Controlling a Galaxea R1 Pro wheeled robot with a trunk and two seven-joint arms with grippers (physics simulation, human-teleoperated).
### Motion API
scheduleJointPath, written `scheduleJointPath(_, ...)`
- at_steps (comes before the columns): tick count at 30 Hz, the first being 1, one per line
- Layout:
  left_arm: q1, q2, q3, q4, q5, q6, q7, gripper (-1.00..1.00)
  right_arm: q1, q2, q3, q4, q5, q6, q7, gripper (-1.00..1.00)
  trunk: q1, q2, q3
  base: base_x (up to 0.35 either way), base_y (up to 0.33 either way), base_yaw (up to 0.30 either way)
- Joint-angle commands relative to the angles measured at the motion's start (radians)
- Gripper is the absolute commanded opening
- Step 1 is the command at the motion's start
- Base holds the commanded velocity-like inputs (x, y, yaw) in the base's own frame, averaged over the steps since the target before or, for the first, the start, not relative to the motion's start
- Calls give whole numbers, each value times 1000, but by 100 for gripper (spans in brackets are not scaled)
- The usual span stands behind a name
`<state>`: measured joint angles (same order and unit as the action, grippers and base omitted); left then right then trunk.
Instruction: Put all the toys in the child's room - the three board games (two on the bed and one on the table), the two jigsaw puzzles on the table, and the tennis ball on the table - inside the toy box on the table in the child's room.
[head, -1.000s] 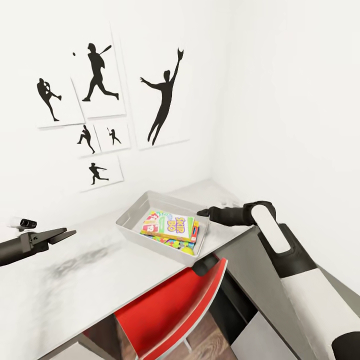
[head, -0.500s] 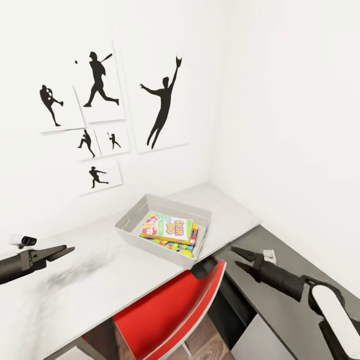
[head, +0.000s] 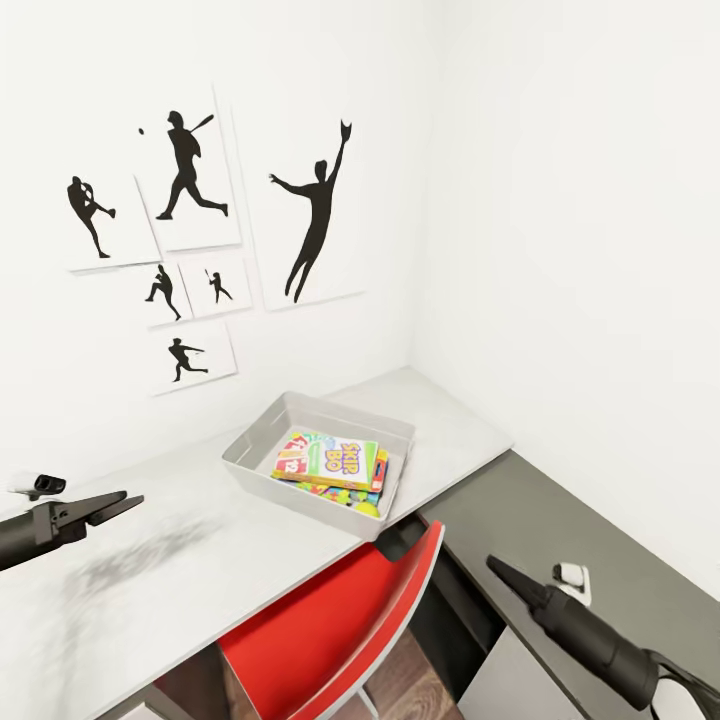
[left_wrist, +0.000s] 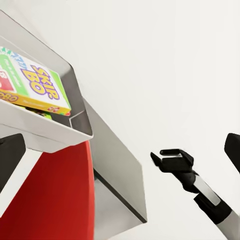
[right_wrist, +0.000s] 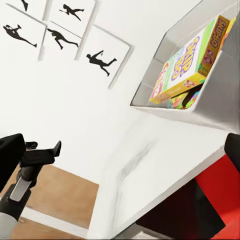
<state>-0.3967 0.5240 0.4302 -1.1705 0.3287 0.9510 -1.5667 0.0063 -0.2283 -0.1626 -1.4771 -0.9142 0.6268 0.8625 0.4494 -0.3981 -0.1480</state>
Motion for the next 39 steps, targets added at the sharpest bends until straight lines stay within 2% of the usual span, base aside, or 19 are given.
scheduleJointPath(1, -1, 0, 0, 0, -1, 11, -4, 100, 0, 0, 0, 0, 1, 7, -4, 100, 1, -2, -2, 0, 0, -4)
scheduleJointPath(6, -1, 0, 2, 0, -8, 11, -4, 100, 1, 1, -1, 2, 29, 5, -19, 100, 1, -2, -2, 0, 0, -1)
scheduleJointPath(20, -1, -1, -5, 0, -7, 11, -4, 100, 1, 2, -2, 3, 29, 5, -21, 100, 1, -2, -1, 0, 0, -12)
scheduleJointPath(39, -1, -2, -1, -1, -6, 10, -4, 100, 1, 1, -5, 3, 20, 8, -10, 100, 1, -2, 21, -83, 0, -204)
